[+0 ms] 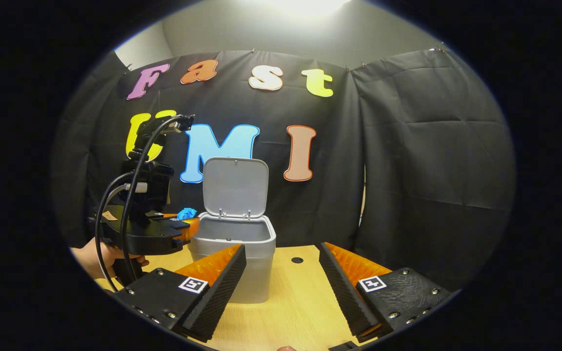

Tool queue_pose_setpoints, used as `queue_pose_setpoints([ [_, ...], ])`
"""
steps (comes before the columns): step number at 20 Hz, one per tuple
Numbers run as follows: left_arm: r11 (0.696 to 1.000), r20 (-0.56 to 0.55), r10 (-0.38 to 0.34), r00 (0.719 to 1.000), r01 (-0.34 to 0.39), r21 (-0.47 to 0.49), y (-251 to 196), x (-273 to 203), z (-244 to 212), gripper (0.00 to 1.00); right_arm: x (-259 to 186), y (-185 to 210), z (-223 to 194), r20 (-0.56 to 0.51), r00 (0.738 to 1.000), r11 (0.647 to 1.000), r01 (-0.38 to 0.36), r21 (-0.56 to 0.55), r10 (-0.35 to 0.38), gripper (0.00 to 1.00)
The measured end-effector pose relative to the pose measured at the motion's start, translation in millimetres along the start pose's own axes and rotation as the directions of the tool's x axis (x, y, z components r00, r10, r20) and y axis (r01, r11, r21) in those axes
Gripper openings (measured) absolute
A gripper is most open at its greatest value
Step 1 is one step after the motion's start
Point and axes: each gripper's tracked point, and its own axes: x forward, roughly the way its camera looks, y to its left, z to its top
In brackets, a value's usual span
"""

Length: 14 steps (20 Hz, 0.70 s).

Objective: Press the lid of the desktop garbage bin to open it, pick up the crumpled paper on the desktop and throw it into the bin, then pick up the pop can on the desktop and drop it into the bin, and finally close the garbage bin lid.

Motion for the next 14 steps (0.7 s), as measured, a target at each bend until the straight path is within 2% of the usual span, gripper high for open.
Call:
queue_pose_setpoints([
  [3, 1.0, -0.001, -0.02, 1.0, 0.02, 0.001, -3.9, 11.2, -2.2, 0.24, -1.5, -4.3, -9.3, -0.033, 0.999, 1.0, 0.024, -0.003, -0.024, 0.96],
  [4, 1.0, -0.007, -0.024, 1.0, 0.024, 0.001, -5.3, 13.5, -5.3, 0.31, -1.9, -5.2, -11.3, -0.042, 0.999, 1.0, 0.03, -0.006, -0.031, 0.96],
  [10, 0.998, -0.014, -0.052, 0.999, 0.051, -0.036, -8.3, 21.4, -11.3, 0.42, -4.1, -8.7, -14.6, -0.055, 0.996, 0.998, 0.063, -0.019, -0.064, 0.96],
  [12, 0.997, -0.014, -0.066, 0.998, 0.065, -0.038, -10.5, 22.4, -11.5, 0.43, -4.9, -8.7, -17.4, -0.058, 0.996, 0.997, 0.068, -0.021, -0.069, 0.96],
  [14, 0.997, -0.007, -0.071, 0.997, 0.071, -0.027, -12.7, 21.0, -8.7, 0.51, -4.8, -7.3, -18.4, -0.062, 0.996, 0.997, 0.069, -0.02, -0.07, 0.96],
])
